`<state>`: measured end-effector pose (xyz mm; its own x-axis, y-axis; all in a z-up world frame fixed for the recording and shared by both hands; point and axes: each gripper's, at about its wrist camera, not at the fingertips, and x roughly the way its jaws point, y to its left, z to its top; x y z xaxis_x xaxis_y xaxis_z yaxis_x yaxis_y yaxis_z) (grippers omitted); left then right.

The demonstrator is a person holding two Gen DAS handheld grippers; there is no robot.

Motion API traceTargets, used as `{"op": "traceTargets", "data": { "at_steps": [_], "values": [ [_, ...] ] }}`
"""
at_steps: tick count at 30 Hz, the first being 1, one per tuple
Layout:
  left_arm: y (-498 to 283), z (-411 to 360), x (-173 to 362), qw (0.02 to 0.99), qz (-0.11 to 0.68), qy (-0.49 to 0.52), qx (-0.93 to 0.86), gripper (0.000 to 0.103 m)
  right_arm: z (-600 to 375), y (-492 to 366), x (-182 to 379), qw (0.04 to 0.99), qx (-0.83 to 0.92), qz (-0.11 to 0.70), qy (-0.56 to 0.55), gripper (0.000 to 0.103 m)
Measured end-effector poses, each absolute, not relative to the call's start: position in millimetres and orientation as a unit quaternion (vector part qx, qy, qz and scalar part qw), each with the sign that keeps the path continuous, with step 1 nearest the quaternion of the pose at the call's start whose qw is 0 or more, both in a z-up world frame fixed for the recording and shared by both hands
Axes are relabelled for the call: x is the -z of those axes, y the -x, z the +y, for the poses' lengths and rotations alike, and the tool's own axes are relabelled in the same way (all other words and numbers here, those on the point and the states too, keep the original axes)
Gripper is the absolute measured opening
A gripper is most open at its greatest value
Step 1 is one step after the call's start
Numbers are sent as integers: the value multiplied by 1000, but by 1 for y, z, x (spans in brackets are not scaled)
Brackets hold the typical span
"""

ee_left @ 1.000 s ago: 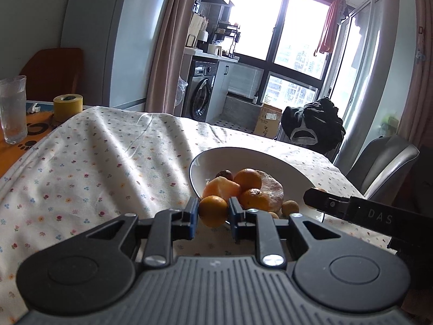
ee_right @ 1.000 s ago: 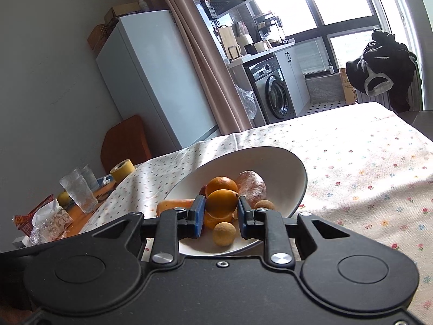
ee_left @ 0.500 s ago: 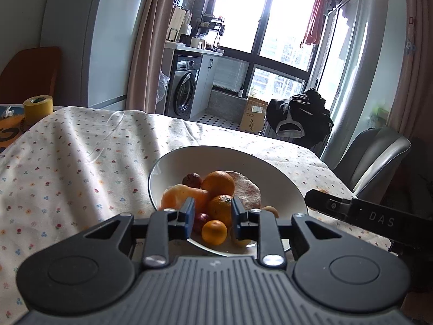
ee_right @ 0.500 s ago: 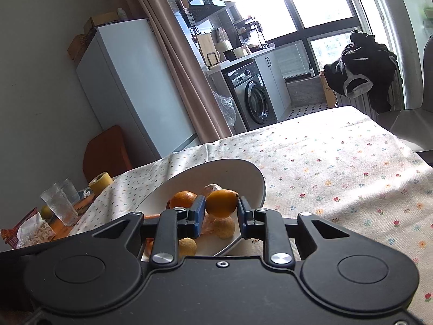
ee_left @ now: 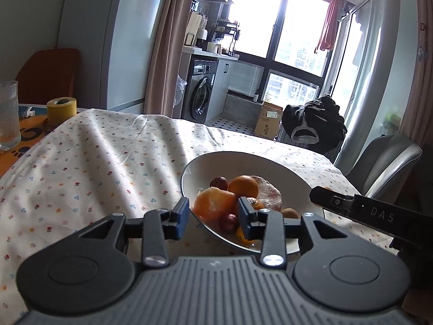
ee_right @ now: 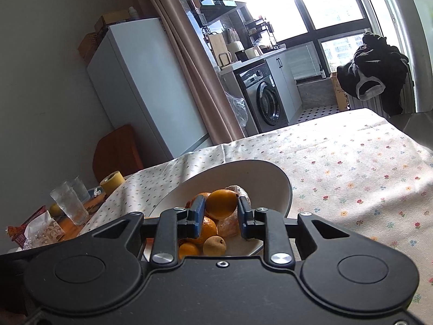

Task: Organize fruits
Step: 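Open both grippers to drop the kumquats into the bowl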

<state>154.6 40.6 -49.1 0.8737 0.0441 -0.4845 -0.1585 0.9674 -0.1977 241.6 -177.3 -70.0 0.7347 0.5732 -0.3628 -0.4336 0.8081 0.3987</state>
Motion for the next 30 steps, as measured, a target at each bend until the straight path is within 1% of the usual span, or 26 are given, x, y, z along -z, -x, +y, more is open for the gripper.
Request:
{"op": "traceTargets", "data": {
  "at_steps": [3,5,7,9,11,14,18,20,25,28,30],
  "values": [
    [-149,42,46,961,244,114,-58,43,-175,-241,67,919,-282,240,-139,25],
    [-145,43,44,962,240,113,-65,50,-174,-240,65,917,-286,242,-136,35],
    [-142,44,41,962,237,115,-70,53,-176,-237,63,919,-282,241,-135,41],
    [-140,45,40,962,236,117,-70,59,-180,-235,61,920,-279,239,-135,41],
    [-137,44,37,962,237,115,-75,74,-186,-234,60,920,-274,241,-142,41],
    [-133,43,35,961,236,116,-79,84,-194,-233,57,922,-267,240,-147,41],
    [-128,43,30,960,238,123,-81,88,-202,-227,51,922,-267,239,-147,43],
    [-124,42,27,961,234,123,-82,89,-204,-222,47,925,-261,232,-147,47],
    [-113,40,17,962,230,120,-87,91,-212,-215,37,925,-265,227,-153,47],
    [-106,40,12,963,227,118,-86,91,-213,-209,30,925,-271,222,-146,53],
    [-101,40,9,963,226,119,-87,94,-215,-205,26,926,-273,217,-142,54]
  ]
}}
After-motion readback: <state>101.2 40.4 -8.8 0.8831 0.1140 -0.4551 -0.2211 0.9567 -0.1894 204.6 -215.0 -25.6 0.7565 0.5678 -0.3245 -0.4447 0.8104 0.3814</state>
